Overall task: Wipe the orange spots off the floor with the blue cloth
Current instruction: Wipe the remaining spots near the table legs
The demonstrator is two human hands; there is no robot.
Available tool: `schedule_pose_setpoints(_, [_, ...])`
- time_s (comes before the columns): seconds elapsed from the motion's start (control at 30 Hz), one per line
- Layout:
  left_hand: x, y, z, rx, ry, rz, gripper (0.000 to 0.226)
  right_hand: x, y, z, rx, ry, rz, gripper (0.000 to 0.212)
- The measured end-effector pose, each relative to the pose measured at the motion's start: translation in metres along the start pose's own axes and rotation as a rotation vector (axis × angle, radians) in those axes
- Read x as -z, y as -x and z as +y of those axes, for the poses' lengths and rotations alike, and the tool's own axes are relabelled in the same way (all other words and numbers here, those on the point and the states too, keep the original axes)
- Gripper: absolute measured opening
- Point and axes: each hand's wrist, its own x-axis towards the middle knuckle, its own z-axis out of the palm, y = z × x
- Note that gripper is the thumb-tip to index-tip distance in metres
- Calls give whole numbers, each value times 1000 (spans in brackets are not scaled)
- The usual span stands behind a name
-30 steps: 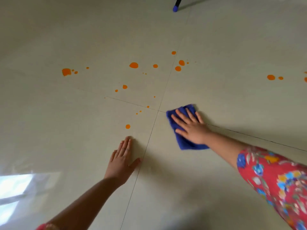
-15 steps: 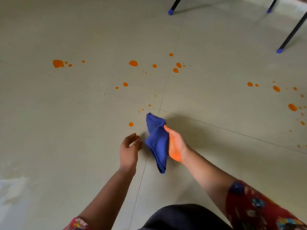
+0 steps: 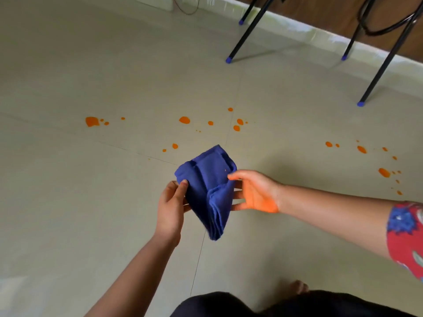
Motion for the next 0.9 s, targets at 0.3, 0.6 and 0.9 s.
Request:
schedule_pose_setpoints(0.3, [-4, -11, 23, 98, -138, 46, 39, 19, 7, 13, 213, 21, -96, 33])
schedule_pose_setpoints(0.6, [-51, -30, 45, 206, -409, 60, 15, 54, 13, -18, 445, 246, -11, 39])
schedule_pose_setpoints(0.9, [-99, -65, 61, -85, -778, -343, 103, 98, -7, -72, 457, 355, -162, 35])
